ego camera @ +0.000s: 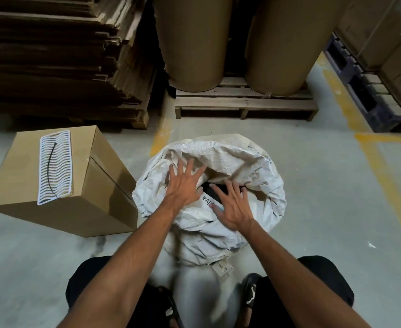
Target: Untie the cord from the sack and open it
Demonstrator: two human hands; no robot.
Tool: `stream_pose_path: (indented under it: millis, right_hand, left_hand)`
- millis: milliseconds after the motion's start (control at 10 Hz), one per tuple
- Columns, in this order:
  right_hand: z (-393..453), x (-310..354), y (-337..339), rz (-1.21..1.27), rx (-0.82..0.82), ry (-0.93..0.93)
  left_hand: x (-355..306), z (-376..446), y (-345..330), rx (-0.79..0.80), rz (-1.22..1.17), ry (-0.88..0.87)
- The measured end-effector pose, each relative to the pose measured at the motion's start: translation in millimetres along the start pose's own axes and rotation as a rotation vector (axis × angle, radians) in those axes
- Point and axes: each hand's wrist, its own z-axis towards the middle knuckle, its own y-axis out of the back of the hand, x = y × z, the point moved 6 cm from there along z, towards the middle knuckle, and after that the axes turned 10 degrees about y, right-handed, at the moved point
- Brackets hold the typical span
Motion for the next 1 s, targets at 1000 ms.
stream_pose_path:
  millis: [1000]
  right_hand:
    - [-87,43,53,0.036,-0.163,-0.087]
  left_hand:
    - [17,-112,37,0.076,-0.321,0.067]
